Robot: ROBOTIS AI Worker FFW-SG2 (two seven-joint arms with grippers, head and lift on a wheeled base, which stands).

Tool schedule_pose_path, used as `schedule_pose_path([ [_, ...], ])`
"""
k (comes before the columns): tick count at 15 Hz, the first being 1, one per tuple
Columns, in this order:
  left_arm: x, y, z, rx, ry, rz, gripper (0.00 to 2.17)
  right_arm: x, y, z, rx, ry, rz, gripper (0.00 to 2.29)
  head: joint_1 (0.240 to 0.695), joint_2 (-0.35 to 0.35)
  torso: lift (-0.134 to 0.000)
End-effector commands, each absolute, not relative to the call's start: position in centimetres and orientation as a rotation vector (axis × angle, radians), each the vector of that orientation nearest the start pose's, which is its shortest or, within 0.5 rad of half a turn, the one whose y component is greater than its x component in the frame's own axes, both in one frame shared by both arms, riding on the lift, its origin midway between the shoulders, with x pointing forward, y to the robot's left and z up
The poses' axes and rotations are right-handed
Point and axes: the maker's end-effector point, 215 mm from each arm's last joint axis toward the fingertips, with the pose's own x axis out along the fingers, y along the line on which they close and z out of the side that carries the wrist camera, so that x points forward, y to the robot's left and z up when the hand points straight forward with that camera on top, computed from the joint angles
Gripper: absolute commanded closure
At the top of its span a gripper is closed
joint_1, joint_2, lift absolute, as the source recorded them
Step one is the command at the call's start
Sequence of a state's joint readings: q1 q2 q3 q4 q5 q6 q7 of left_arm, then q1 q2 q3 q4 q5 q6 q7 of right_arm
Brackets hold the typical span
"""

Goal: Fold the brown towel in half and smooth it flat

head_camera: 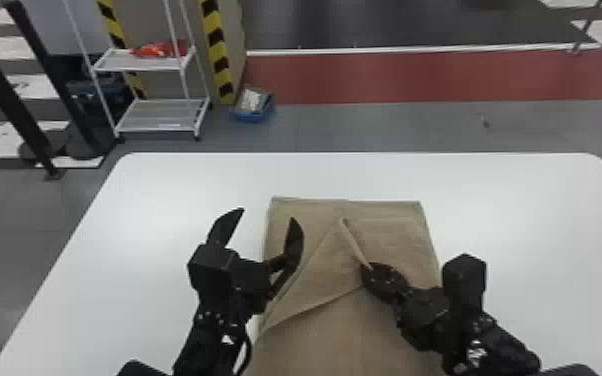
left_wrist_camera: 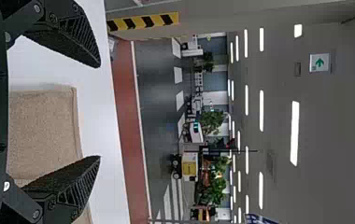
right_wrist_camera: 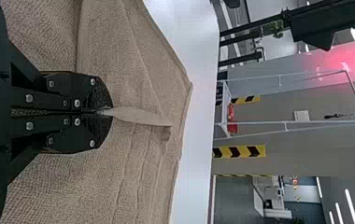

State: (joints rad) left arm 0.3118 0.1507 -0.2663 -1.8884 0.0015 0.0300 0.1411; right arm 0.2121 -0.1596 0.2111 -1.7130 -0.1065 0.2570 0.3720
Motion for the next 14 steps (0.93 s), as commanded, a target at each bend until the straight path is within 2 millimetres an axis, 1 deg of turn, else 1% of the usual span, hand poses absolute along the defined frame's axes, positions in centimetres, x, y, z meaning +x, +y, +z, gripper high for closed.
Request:
schedule_pose_path([
  [1, 48.5, 13.2, -35.7, 0.067, 0.039, -0.157, 0.21, 46.8, -9.0, -45.4, 0.025, 0.339, 0.572, 1.36, 0.695, 0.068, -0.117],
  [3, 48.6, 13.1, -35.5, 0.067, 0.036, -0.156, 0.21, 46.9, -10.9, -43.8, 0.020, 0.308, 0.541, 1.36, 0.695, 0.053, -0.117],
  [4, 48.7, 13.2, -35.5, 0.067, 0.035, -0.154, 0.21, 46.7, -12.4, -42.7, 0.013, 0.287, 0.519, 1.36, 0.695, 0.045, -0.117],
  [5, 48.8, 13.4, -35.3, 0.069, 0.031, -0.150, 0.21, 46.5, -14.7, -41.0, 0.003, 0.255, 0.488, 1.36, 0.695, 0.038, -0.117],
  [6, 49.0, 13.7, -35.2, 0.071, 0.029, -0.144, 0.21, 46.4, -18.1, -39.4, -0.017, 0.225, 0.439, 1.36, 0.695, 0.027, -0.117],
  [7, 49.0, 14.0, -35.2, 0.071, 0.029, -0.138, 0.21, 46.2, -21.9, -38.1, -0.041, 0.202, 0.376, 1.36, 0.695, 0.012, -0.117],
  [8, 49.1, 14.3, -35.2, 0.072, 0.028, -0.133, 0.21, 46.1, -27.4, -36.7, -0.050, 0.179, 0.291, 1.36, 0.695, -0.032, -0.117],
  [9, 49.2, 14.6, -35.2, 0.074, 0.029, -0.130, 0.21, 45.9, -33.7, -35.5, -0.036, 0.165, 0.199, 1.36, 0.695, -0.067, -0.117],
  [11, 49.4, 14.4, -35.2, 0.071, 0.029, -0.133, 0.21, 45.0, -43.3, -33.6, -0.018, 0.151, 0.066, 1.36, 0.695, -0.152, -0.117],
  [12, 49.6, 14.0, -35.3, 0.072, 0.029, -0.140, 0.21, 44.6, -46.7, -32.7, -0.026, 0.145, 0.014, 1.36, 0.695, -0.204, -0.117],
  [13, 49.8, 13.5, -35.2, 0.070, 0.027, -0.151, 0.21, 44.4, -49.4, -32.3, -0.027, 0.147, -0.034, 1.36, 0.695, -0.303, -0.117],
  [14, 49.9, 12.9, -35.2, 0.069, 0.026, -0.161, 0.21, 44.3, -52.1, -32.9, -0.002, 0.175, -0.085, 1.36, 0.695, -0.337, -0.117],
])
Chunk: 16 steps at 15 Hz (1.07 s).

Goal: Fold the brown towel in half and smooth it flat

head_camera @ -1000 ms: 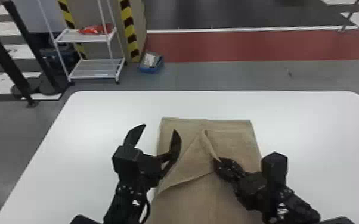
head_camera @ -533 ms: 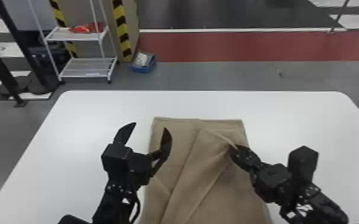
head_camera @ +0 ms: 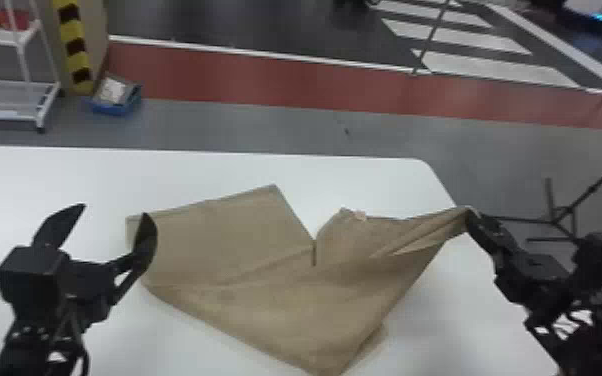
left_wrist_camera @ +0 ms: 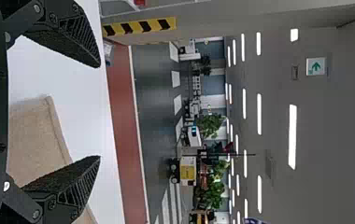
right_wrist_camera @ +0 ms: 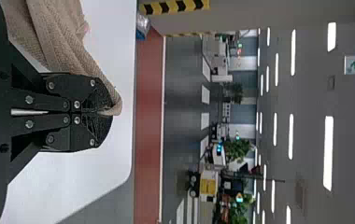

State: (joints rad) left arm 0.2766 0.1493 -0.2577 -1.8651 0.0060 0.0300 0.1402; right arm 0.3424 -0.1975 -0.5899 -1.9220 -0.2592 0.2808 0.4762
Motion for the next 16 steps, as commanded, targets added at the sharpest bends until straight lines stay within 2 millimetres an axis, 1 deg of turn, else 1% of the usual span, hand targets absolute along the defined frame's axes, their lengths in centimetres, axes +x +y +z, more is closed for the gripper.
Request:
schedule_pose_path([
  [1, 50.0, 12.4, -35.4, 0.073, 0.029, -0.170, 0.21, 44.3, -54.7, -32.8, 0.022, 0.187, -0.140, 1.36, 0.695, -0.350, -0.117],
  [2, 50.0, 11.9, -35.7, 0.072, 0.035, -0.180, 0.21, 43.8, -56.3, -34.2, 0.066, 0.240, -0.175, 1.36, 0.695, -0.350, -0.117],
  [3, 50.1, 11.6, -36.2, 0.077, 0.046, -0.190, 0.21, 43.7, -56.1, -34.2, 0.071, 0.241, -0.165, 1.36, 0.695, -0.350, -0.117],
  [4, 50.4, 11.2, -36.9, 0.080, 0.060, -0.200, 0.22, 44.2, -54.8, -34.5, 0.059, 0.241, -0.139, 1.36, 0.695, -0.350, -0.117],
  [5, 50.4, 11.0, -37.6, 0.085, 0.086, -0.216, 0.26, 45.0, -52.8, -35.2, 0.050, 0.248, -0.103, 1.36, 0.695, -0.350, -0.117],
  [6, 50.1, 10.2, -39.3, 0.089, 0.142, -0.251, 0.31, 45.5, -51.3, -35.8, 0.054, 0.255, -0.079, 1.36, 0.695, -0.350, -0.117],
  [7, 50.1, 9.8, -40.9, 0.101, 0.208, -0.284, 0.33, 45.9, -50.3, -36.2, 0.058, 0.260, -0.061, 1.36, 0.695, -0.350, -0.117],
  [8, 50.3, 9.7, -42.4, 0.102, 0.262, -0.295, 0.33, 46.2, -49.2, -36.5, 0.056, 0.267, -0.042, 1.36, 0.695, -0.350, -0.117],
  [10, 50.9, 10.0, -43.8, 0.086, 0.291, -0.302, 0.33, 47.3, -47.0, -36.6, 0.044, 0.267, 0.001, 1.36, 0.695, -0.350, -0.117],
  [14, 52.3, 10.2, -44.9, 0.069, 0.307, -0.307, 0.33, 48.9, -43.0, -37.4, 0.019, 0.283, 0.070, 1.36, 0.695, -0.350, -0.117],
  [15, 52.6, 10.3, -45.0, 0.072, 0.310, -0.303, 0.33, 49.3, -42.2, -37.5, 0.015, 0.285, 0.083, 1.36, 0.695, -0.350, -0.117],
  [16, 52.8, 10.4, -45.2, 0.074, 0.312, -0.303, 0.35, 49.5, -41.7, -37.8, 0.011, 0.291, 0.090, 1.36, 0.695, -0.350, -0.117],
])
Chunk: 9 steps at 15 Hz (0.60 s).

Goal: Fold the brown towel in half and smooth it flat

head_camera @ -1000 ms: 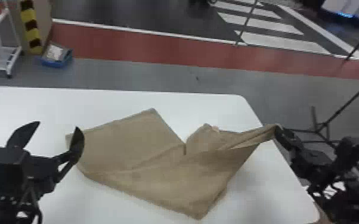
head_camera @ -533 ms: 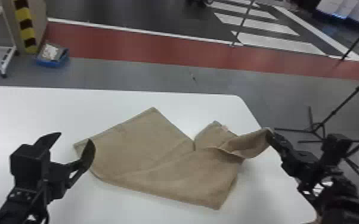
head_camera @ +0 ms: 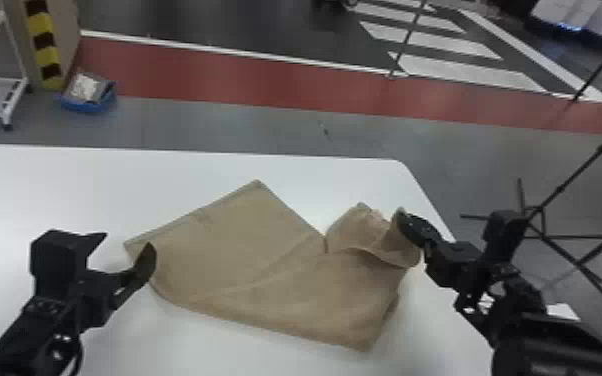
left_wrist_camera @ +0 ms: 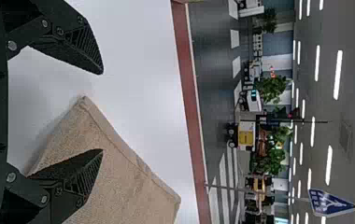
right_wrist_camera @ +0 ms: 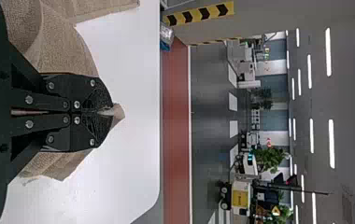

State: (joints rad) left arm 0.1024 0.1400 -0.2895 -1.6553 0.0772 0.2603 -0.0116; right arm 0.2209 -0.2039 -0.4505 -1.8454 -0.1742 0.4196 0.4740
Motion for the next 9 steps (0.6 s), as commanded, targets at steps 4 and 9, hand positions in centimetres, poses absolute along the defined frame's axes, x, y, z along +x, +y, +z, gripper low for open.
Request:
schedule_pose_path([
  [4, 53.6, 9.8, -45.5, 0.057, 0.296, -0.326, 0.45, 49.8, -41.4, -37.9, -0.002, 0.295, 0.096, 1.36, 0.695, -0.326, -0.117],
  [9, 53.9, 10.4, -46.3, 0.059, 0.308, -0.336, 0.62, 50.0, -41.5, -38.0, -0.005, 0.298, 0.097, 1.36, 0.695, -0.328, -0.117],
])
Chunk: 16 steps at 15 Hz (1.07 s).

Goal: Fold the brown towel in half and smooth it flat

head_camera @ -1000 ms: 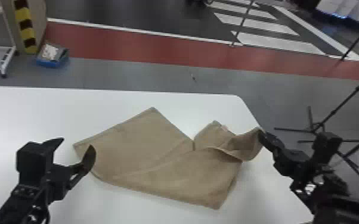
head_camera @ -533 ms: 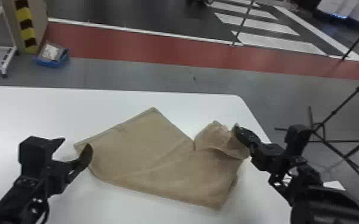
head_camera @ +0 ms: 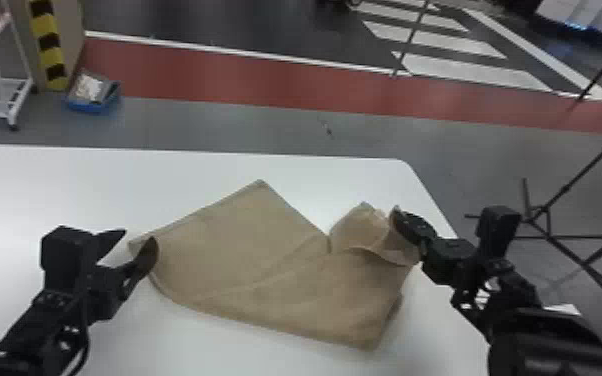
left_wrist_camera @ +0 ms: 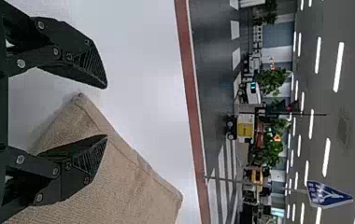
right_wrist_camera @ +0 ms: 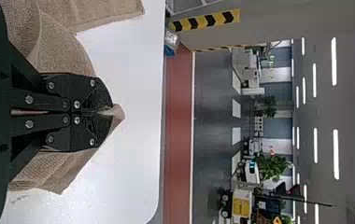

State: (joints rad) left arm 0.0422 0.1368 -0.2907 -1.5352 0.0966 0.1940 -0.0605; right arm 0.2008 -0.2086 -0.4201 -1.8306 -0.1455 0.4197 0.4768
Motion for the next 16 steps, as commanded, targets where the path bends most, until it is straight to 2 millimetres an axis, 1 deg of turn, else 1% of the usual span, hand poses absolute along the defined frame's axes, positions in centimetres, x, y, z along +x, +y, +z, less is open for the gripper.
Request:
schedule_pose_path([
  [1, 54.0, 10.4, -46.3, 0.060, 0.307, -0.338, 0.62, 50.1, -41.5, -38.0, -0.005, 0.298, 0.098, 1.36, 0.695, -0.324, -0.117],
  [7, 53.9, 10.6, -47.1, 0.074, 0.330, -0.347, 0.62, 50.5, -41.5, -37.7, -0.008, 0.281, 0.100, 1.36, 0.695, -0.316, -0.117],
  [8, 53.9, 10.7, -47.4, 0.078, 0.339, -0.347, 0.69, 50.6, -41.5, -37.7, -0.009, 0.281, 0.100, 1.36, 0.695, -0.316, -0.117],
  [9, 54.1, 10.8, -47.7, 0.080, 0.346, -0.347, 0.71, 50.8, -41.5, -37.9, -0.008, 0.284, 0.103, 1.36, 0.695, -0.316, -0.117],
  [12, 53.9, 10.8, -48.7, 0.081, 0.374, -0.357, 0.73, 51.2, -41.5, -37.7, -0.008, 0.279, 0.106, 1.36, 0.695, -0.312, -0.117],
  [14, 54.0, 11.0, -48.6, 0.082, 0.375, -0.357, 0.73, 51.3, -41.8, -37.5, -0.012, 0.277, 0.105, 1.36, 0.695, -0.312, -0.117],
  [15, 54.0, 11.5, -48.7, 0.077, 0.375, -0.347, 1.03, 51.3, -41.8, -37.5, -0.013, 0.278, 0.105, 1.36, 0.695, -0.313, -0.117],
  [16, 53.9, 12.0, -48.5, 0.073, 0.370, -0.328, 1.43, 51.3, -41.8, -37.5, -0.012, 0.277, 0.105, 1.36, 0.695, -0.313, -0.117],
])
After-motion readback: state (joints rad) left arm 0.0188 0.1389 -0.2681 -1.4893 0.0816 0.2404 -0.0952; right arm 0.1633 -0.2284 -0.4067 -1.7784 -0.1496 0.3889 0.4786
